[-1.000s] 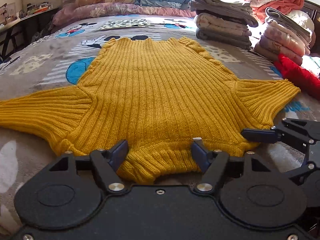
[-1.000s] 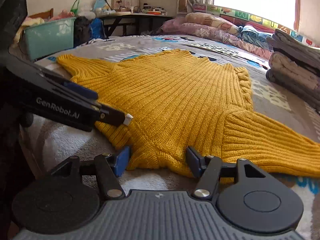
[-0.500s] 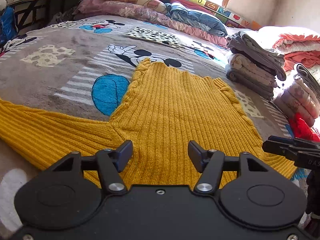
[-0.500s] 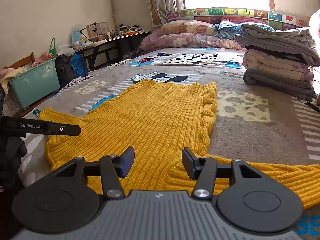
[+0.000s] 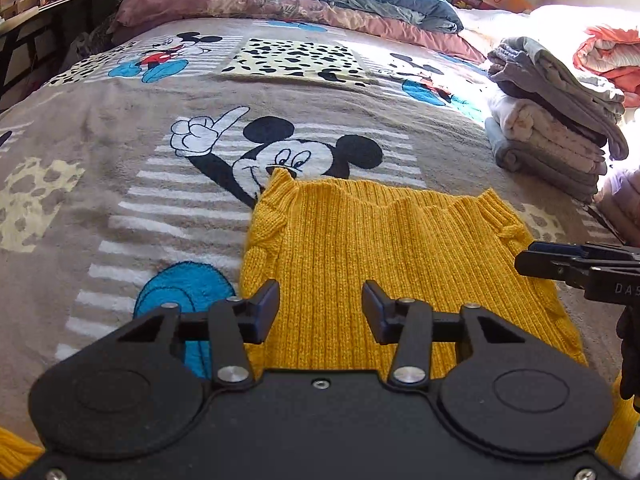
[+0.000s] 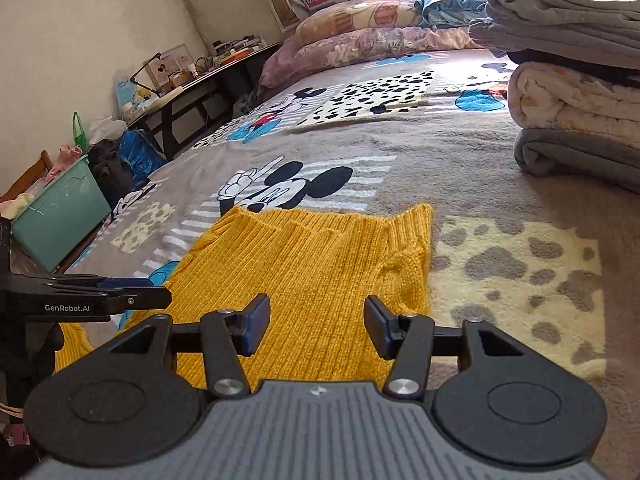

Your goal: Fold clothes

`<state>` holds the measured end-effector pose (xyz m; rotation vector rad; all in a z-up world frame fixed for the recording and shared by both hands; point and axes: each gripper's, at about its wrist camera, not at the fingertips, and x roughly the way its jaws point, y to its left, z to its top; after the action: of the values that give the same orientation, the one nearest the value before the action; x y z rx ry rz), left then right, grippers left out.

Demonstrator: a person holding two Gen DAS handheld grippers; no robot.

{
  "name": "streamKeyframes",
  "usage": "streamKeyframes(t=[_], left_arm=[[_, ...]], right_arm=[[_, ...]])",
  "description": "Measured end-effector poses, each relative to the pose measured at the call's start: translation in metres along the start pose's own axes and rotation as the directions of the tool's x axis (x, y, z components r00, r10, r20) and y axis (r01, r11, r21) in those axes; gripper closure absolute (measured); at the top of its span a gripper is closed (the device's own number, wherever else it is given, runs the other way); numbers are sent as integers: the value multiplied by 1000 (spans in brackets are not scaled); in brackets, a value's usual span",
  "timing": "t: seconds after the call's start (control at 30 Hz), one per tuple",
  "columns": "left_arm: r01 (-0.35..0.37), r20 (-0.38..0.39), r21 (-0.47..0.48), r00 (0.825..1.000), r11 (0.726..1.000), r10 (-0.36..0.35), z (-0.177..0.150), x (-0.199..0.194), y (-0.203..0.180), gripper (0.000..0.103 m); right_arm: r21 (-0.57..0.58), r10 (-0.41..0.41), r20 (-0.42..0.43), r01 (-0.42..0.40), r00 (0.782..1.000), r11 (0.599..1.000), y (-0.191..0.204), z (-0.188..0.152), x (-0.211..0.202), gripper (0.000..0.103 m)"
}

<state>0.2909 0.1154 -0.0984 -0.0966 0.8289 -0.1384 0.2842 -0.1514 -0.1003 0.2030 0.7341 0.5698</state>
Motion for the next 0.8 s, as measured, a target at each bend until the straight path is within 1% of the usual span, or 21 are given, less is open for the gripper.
streamKeyframes(t=[0.03, 0.07, 0.1, 0.13, 0.17, 0.2, 0.23, 0.27, 0.3, 0.37, 0.43, 0.47, 0.53, 0.57, 0.6, 0.63, 0.67, 0.7, 0.73, 0.77, 0.8], left_arm=[[11, -8, -7, 1000, 1000, -12, 7, 11, 2, 59], [22, -18, -15, 1000, 1000, -22, 12, 22, 4, 59], [17, -26, -16, 1000, 1000, -17, 16, 32, 7, 59], [-15, -39, -12, 999, 1000, 14, 18, 44, 10, 59], [-21, -45, -24, 999, 999, 20, 20, 50, 13, 56], [-12, -47, -44, 999, 999, 10, 21, 52, 17, 55], [-2, -48, -64, 999, 998, -1, 23, 53, 20, 55], [0, -48, -59, 999, 998, -3, 22, 52, 21, 56], [3, -46, -52, 999, 999, -6, 23, 49, 20, 56], [14, -40, -45, 999, 999, -15, 24, 44, 20, 56], [32, 6, -57, 999, 998, -32, 35, 37, 21, 58], [43, 33, -65, 999, 997, -41, 42, 34, 22, 58], [56, 54, -60, 997, 997, -53, 54, 42, 20, 58], [59, 32, -57, 998, 997, -57, 57, 52, 20, 58], [41, -16, -56, 999, 998, -42, 57, 65, 20, 58], [13, -68, -54, 998, 998, -17, 56, 79, 21, 58], [1, -82, -51, 997, 999, -5, 56, 83, 20, 53], [-5, -77, -49, 997, 999, 1, 57, 81, 19, 53], [-10, -73, -46, 997, 999, 7, 58, 79, 18, 53], [-7, -61, -54, 998, 999, 4, 59, 74, 17, 54], [12, -26, -72, 1000, 997, -14, 57, 63, 18, 54]], right_arm=[[-13, -20, 3, 20, 1000, 1000, -4, 3, 7, 50], [-6, -16, 3, 16, 1000, 1000, -10, 5, 13, 50], [1, -10, 3, 10, 1000, 1000, -16, 6, 19, 50], [15, -4, 1, 4, 1000, 1000, -25, 8, 25, 50], [17, -18, -8, 18, 1000, 1000, -30, 8, 32, 52], [21, -22, -5, 22, 1000, 1000, -36, 7, 37, 55], [24, -26, -1, 26, 1000, 999, -43, 6, 41, 61], [41, -23, 12, 23, 1000, 999, -48, 5, 42, 64], [66, -23, 24, 21, 999, 998, -54, 4, 42, 70], [108, -17, 45, 12, 999, 994, -63, 3, 39, 70], [116, -14, 46, 9, 999, 993, -64, 5, 38, 70], [108, -15, 44, 10, 999, 994, -61, 8, 37, 70], [40, -10, 75, 7, 997, 999, -51, 19, 32, 68], [16, -13, 84, 11, 996, 1000, -47, 24, 33, 68], [-5, -26, 87, 26, 996, 1000, -44, 29, 37, 68], [-10, -47, 75, 47, 996, 999, -45, 34, 45, 68], [11, -58, 36, 58, 998, 998, -49, 35, 56, 68], [45, -62, -21, 63, 998, 997, -56, 34, 67, 67], [92, -42, -20, 44, 999, 995, -65, 31, 74, 68], [102, -44, -25, 47, 999, 994, -65, 33, 72, 69], [112, -47, -29, 50, 998, 992, -65, 34, 71, 69]])
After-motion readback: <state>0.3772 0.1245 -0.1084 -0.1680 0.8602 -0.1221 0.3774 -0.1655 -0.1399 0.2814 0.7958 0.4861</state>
